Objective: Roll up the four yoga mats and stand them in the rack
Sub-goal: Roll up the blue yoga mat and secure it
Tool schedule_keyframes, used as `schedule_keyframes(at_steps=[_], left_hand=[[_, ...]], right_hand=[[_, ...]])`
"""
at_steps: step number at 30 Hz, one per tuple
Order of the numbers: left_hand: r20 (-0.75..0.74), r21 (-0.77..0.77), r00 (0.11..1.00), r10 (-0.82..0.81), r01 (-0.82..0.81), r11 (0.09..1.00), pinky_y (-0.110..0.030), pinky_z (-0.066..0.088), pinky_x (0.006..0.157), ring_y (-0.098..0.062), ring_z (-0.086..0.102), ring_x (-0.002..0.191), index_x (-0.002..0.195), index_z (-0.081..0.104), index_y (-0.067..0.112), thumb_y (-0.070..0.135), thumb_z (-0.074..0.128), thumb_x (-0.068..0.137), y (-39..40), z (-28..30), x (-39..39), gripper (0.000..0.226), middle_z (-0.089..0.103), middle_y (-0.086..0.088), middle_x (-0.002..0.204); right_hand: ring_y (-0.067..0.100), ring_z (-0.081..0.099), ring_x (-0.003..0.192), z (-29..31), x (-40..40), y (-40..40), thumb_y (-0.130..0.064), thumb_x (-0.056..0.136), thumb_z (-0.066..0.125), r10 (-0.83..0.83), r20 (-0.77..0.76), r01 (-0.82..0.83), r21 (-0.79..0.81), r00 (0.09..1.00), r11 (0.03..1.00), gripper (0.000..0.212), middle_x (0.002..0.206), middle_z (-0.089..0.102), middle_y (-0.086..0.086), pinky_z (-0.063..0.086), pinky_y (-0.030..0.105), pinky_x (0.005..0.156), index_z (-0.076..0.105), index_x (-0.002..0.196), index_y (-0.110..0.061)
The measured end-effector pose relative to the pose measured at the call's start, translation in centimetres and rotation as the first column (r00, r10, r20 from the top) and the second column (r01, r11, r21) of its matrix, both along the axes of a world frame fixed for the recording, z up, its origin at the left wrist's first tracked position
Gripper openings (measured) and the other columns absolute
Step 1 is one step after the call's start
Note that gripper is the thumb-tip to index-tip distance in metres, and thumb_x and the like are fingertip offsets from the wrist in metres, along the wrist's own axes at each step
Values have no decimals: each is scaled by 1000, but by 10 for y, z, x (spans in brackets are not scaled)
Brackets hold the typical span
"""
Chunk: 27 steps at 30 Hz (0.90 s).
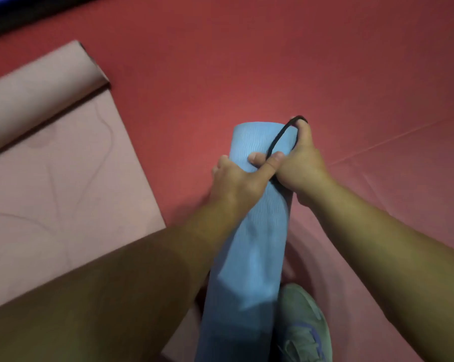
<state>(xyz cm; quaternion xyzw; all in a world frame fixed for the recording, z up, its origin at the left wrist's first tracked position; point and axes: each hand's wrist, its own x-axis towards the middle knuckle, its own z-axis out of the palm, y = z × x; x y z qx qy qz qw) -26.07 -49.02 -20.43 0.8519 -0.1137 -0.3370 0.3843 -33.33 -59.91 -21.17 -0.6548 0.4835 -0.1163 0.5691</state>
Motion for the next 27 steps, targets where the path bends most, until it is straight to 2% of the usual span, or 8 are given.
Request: schedule_keyframes(at_steps=[2,5,7,10,13,19,24,27], left_hand=[[26,-61,1000,7,-6,998,-46,50,102,-24,61,119,144,40,19,96,60,37,16,39,3,134,59,-2,134],[88,-253,995,46,-23,967,-39,41,113,-16,52,134,155,25,40,89,66,49,44,98,-2,124,49,6,150],[148,-405,984,98,-30,914,-35,36,117,-8,43,141,158,15,44,84,68,56,60,138,-12,122,40,11,156],[195,-597,964,179,-28,801,-41,45,111,-11,51,135,155,19,48,87,72,53,80,190,-22,122,48,8,150],[264,-671,931,251,-10,741,-48,48,107,-21,55,132,153,25,37,82,75,58,102,229,-24,116,52,-2,146],[396,-650,866,306,28,760,-45,48,107,-18,55,130,148,33,26,60,77,62,148,271,-33,103,55,0,142],[532,-557,800,279,83,826,-38,51,102,-11,56,121,135,51,27,48,70,64,177,269,-35,77,51,17,124],[530,-601,800,279,123,790,-37,52,103,-7,55,125,142,46,30,37,72,67,191,261,-35,80,47,23,128]], right_hand=[[19,58,99,43,2,17,-43,64,92,48,52,-42,-108,997,993,102,102,53,-17,48,29,81,29,144,-42],[22,60,103,120,-1,41,-48,62,91,141,95,-106,-301,985,948,108,113,57,-7,50,31,85,26,147,-42],[22,60,102,174,-6,55,-49,60,92,202,118,-134,-425,972,895,113,115,59,-1,51,31,87,23,150,-44],[20,59,107,244,-15,76,-48,55,93,270,167,-130,-572,948,810,118,122,59,5,46,24,90,24,151,-43],[16,56,113,286,-21,101,-45,51,95,341,215,-115,-671,915,733,118,129,56,3,42,20,94,30,149,-38],[12,49,121,311,-31,147,-39,48,97,390,314,-22,-754,866,657,120,135,48,4,37,21,105,34,150,-31],[27,51,123,269,-34,176,-32,60,83,319,383,86,-746,867,661,95,132,47,9,44,48,105,37,144,-33],[31,50,121,254,-36,183,-44,59,79,303,414,126,-743,858,658,93,129,48,11,45,51,101,38,142,-30]])
